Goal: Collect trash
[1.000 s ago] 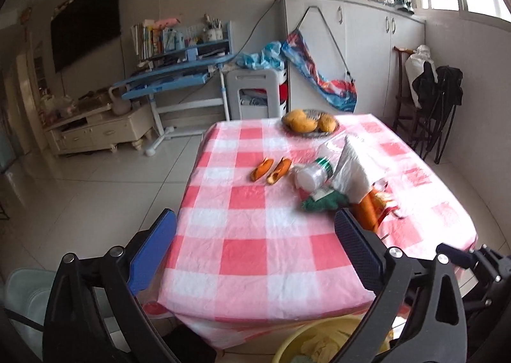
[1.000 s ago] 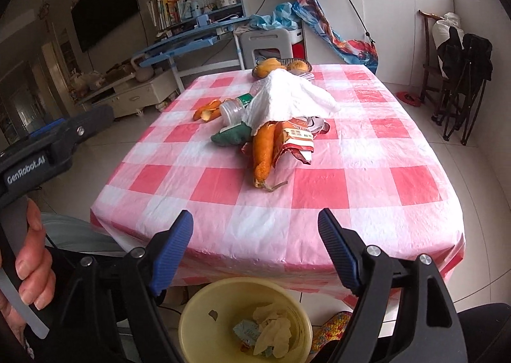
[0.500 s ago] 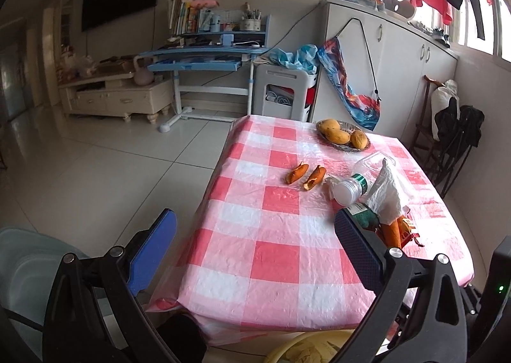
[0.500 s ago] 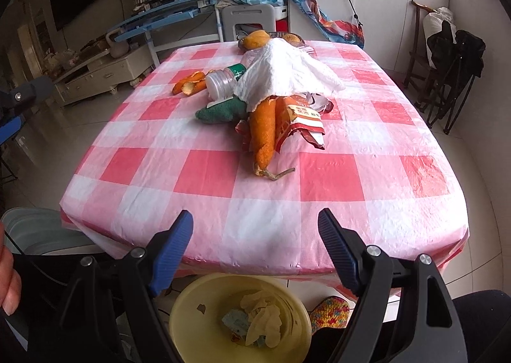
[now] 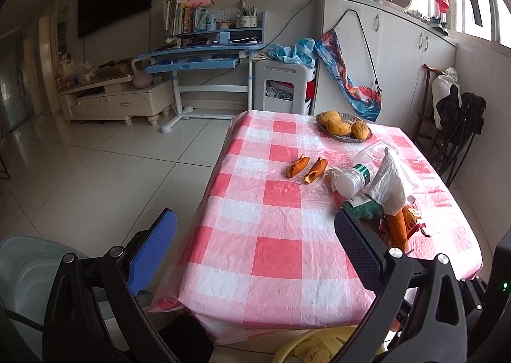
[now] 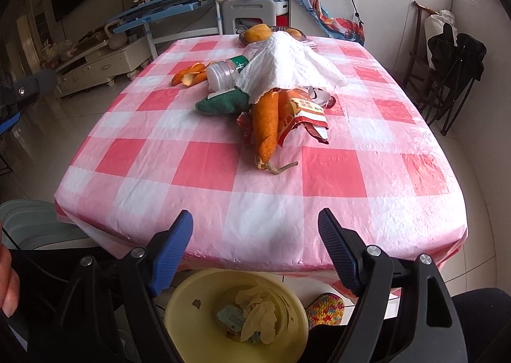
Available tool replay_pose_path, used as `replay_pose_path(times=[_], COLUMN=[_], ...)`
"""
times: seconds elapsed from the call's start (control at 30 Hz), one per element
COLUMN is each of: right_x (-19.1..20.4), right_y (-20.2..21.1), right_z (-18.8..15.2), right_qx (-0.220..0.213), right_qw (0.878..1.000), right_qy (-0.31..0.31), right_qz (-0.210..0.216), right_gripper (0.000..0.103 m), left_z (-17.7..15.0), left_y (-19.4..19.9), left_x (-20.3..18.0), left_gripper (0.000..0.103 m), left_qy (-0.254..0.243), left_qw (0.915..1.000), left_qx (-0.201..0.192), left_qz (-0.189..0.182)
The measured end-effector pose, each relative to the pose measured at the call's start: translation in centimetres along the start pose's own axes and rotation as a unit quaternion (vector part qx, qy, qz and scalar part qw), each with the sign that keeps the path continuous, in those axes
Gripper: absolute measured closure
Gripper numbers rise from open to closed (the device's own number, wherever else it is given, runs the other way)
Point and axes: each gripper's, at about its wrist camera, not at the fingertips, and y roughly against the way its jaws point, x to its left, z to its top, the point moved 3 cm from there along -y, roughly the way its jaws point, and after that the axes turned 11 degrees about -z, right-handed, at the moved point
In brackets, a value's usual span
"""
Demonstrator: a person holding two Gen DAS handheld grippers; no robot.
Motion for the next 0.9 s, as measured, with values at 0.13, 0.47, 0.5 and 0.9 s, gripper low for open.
replay_pose_path(times=[0.13,0.47,0.5,0.9], right_x=[-0.1,-1.6,-1.8,-3.9], right_y=[0.0,0.5,0.5,-1.5], right_z=[0.2,2.9,3.1,4.0], right_qx=[-0.002,-0.042,-0.047,-0.049], right_qw=[1.0,0.998,0.998,0.993], right_qy=[0.0,-0.002,-0.002,-0.029], right_qz=[0.006,0.044,0.048,0.102], right_gripper=[0.025,0.024,0.023,0.021], left_z=[0.0,-1.9,-2.0,-3.0], left_y=[-0.2,-2.5,-2.6,-3.7], left_x=[-0.4,0.4,0.3,-0.6], left_gripper=[0.007,0.007,0.007,0.007], left_qy=[-0.012,0.036,0.033,0.01], left_qw=[0.9998,0.9929,0.9928,0.9907], left_qx=[0.015,0.1,0.104,0.132], left_qz=[-0.009,-0.053,-0.05,-0.029])
